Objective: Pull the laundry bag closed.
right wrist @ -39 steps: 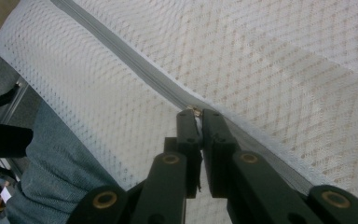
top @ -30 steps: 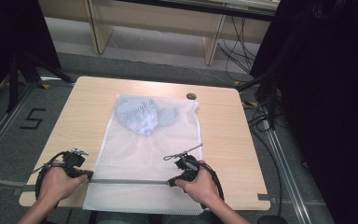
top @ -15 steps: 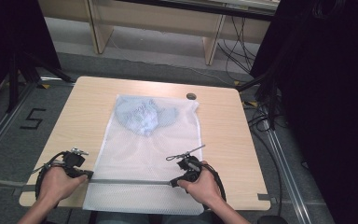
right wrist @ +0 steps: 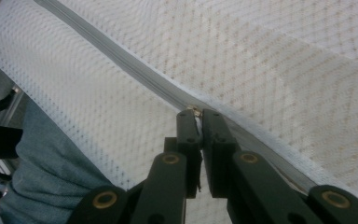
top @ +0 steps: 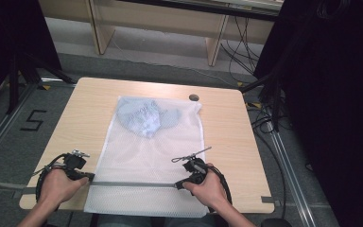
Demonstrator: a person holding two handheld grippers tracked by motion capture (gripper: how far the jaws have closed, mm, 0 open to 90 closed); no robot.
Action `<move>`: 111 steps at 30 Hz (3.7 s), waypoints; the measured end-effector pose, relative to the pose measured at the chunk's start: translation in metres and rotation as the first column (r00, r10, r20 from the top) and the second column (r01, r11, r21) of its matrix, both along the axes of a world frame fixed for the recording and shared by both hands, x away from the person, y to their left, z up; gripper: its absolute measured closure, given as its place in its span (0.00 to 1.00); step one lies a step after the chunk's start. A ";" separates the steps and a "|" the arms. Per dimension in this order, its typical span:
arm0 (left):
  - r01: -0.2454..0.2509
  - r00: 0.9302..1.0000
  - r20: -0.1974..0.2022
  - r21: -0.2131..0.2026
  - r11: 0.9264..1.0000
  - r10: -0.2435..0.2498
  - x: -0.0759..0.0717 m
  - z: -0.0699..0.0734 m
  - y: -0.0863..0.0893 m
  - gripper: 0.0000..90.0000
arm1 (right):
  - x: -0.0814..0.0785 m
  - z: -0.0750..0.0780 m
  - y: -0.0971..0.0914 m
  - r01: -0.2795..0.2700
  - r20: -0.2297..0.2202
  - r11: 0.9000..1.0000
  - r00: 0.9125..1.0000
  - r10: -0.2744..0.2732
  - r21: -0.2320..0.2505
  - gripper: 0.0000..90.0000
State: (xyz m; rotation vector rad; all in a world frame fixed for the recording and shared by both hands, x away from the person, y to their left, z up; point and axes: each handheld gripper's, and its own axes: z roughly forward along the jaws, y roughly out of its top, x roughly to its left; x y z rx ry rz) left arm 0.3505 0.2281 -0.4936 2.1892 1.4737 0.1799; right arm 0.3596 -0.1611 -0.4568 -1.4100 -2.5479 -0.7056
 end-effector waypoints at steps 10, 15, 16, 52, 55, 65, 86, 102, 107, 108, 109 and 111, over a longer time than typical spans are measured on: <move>0.005 1.000 -0.014 0.007 1.000 -0.005 0.000 0.001 0.000 1.00 | 0.000 -0.001 -0.004 0.007 0.005 1.000 1.000 -0.007 0.001 0.97; -0.001 1.000 0.001 0.005 1.000 0.001 0.000 0.000 0.000 1.00 | 0.001 -0.001 -0.006 0.010 0.001 1.000 1.000 -0.010 0.005 0.97; -0.001 1.000 0.007 -0.002 1.000 0.001 0.000 -0.001 0.000 1.00 | 0.001 -0.001 -0.008 0.009 0.008 1.000 1.000 -0.009 -0.004 0.97; 0.010 1.000 -0.017 0.016 1.000 -0.010 0.001 0.002 0.000 1.00 | 0.003 -0.004 -0.036 0.063 -0.011 0.998 0.998 -0.064 -0.015 0.97; 0.010 1.000 -0.016 0.015 1.000 -0.009 0.001 0.001 0.000 1.00 | 0.003 -0.005 -0.040 0.058 -0.009 0.998 0.998 -0.058 -0.017 0.97; 0.011 1.000 -0.014 0.016 1.000 -0.010 0.001 0.001 0.000 1.00 | 0.002 -0.006 -0.048 0.088 -0.018 0.996 0.996 -0.089 -0.015 0.97; 0.015 1.000 -0.014 0.019 1.000 -0.014 0.001 0.002 0.000 1.00 | 0.002 -0.006 -0.059 0.100 -0.021 0.995 0.995 -0.100 -0.013 0.97; 0.011 1.000 -0.016 0.018 1.000 -0.010 0.000 0.002 -0.001 1.00 | 0.003 -0.010 -0.075 0.046 0.035 0.998 0.998 -0.044 -0.049 0.97; 0.015 1.000 -0.014 0.020 1.000 -0.015 0.000 0.002 -0.001 1.00 | 0.005 -0.013 -0.081 0.018 0.051 0.999 0.999 -0.016 -0.037 0.97; 0.010 1.000 -0.016 0.018 1.000 -0.009 0.000 0.002 -0.001 1.00 | 0.005 -0.013 -0.081 0.018 0.051 0.999 0.999 -0.016 -0.037 0.97; 0.015 1.000 -0.013 0.021 1.000 -0.015 0.000 0.002 0.000 1.00 | 0.005 -0.013 -0.081 0.019 0.050 0.999 0.999 -0.017 -0.034 0.97; 0.008 1.000 -0.015 0.017 1.000 -0.008 0.000 0.002 -0.001 1.00 | 0.005 -0.013 -0.082 0.019 0.052 0.999 0.998 -0.017 -0.037 0.97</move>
